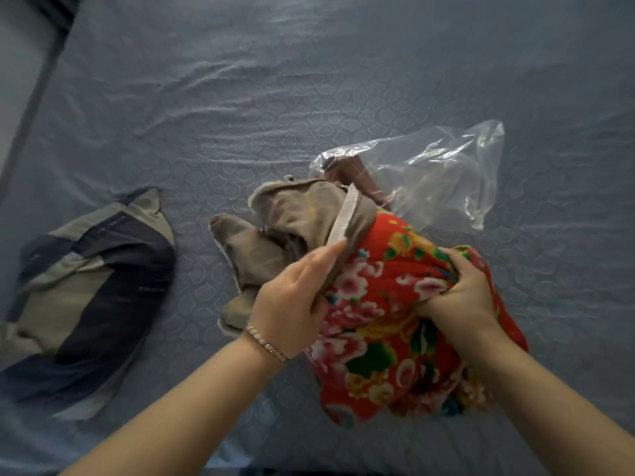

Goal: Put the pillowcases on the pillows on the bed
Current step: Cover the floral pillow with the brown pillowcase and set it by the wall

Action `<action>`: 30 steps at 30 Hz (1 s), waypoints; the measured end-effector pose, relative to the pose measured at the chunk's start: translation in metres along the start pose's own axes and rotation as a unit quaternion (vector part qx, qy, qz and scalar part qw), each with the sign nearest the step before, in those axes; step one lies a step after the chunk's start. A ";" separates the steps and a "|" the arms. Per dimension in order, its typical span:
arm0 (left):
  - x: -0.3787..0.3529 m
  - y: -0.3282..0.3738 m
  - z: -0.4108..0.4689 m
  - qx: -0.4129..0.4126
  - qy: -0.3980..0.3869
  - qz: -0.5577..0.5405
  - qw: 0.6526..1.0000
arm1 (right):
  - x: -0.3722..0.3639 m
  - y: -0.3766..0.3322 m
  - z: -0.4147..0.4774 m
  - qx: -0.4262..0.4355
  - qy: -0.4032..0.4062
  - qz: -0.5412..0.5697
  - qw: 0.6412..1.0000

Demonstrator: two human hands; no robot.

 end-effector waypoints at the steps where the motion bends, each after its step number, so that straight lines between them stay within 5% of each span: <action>1: 0.006 -0.010 -0.005 0.060 0.048 0.002 0.997 | 0.002 -0.003 0.001 -0.015 0.001 0.044 0.999; 4: 0.026 -0.052 -0.029 0.335 0.100 0.089 0.933 | 0.004 -0.013 0.001 -0.041 0.007 0.126 0.991; 7: 0.028 -0.073 -0.061 0.514 -0.039 0.181 0.838 | 0.001 -0.017 0.003 -0.086 0.040 0.162 0.982; 9: 0.016 -0.072 -0.068 0.505 -0.159 0.183 0.828 | -0.002 -0.016 0.009 -0.103 0.071 0.151 0.981; 13: -0.008 -0.036 -0.063 0.315 -0.429 0.265 0.804 | -0.014 -0.010 0.015 -0.101 0.062 0.023 0.993; 15: -0.007 -0.025 -0.052 0.280 -0.365 0.164 0.873 | -0.025 -0.008 0.006 -0.064 0.027 -0.031 0.997; 17: 0.008 -0.021 -0.035 0.341 -0.118 -0.072 0.930 | -0.039 -0.005 -0.009 -0.017 -0.024 -0.071 0.997; 19: 0.027 -0.037 -0.023 0.383 0.103 -0.170 0.902 | -0.047 -0.003 -0.022 0.014 -0.068 -0.108 0.992; 20: 0.031 -0.047 -0.017 0.411 0.142 -0.158 0.886 | -0.050 -0.003 -0.026 0.032 -0.083 -0.125 0.988; 23: 0.026 -0.074 0.002 0.465 0.087 -0.101 0.875 | -0.049 -0.004 -0.032 0.091 -0.103 -0.186 0.973; 28: 0.030 -0.072 0.040 0.385 0.075 -0.056 0.918 | -0.050 -0.013 -0.039 0.183 -0.153 -0.243 0.940; 30: 0.019 -0.054 0.058 0.352 0.044 -0.123 0.927 | -0.052 -0.016 -0.040 0.229 -0.159 -0.264 0.923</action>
Point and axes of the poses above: each hand's wrist, its own z-axis towards the middle knuckle, its own x-axis out of the back of the hand, y = z × x, the point moved 6 cm from there along z, towards the middle knuckle, and after that the axes turned 13 degrees about -z, right-handed, at the moved point
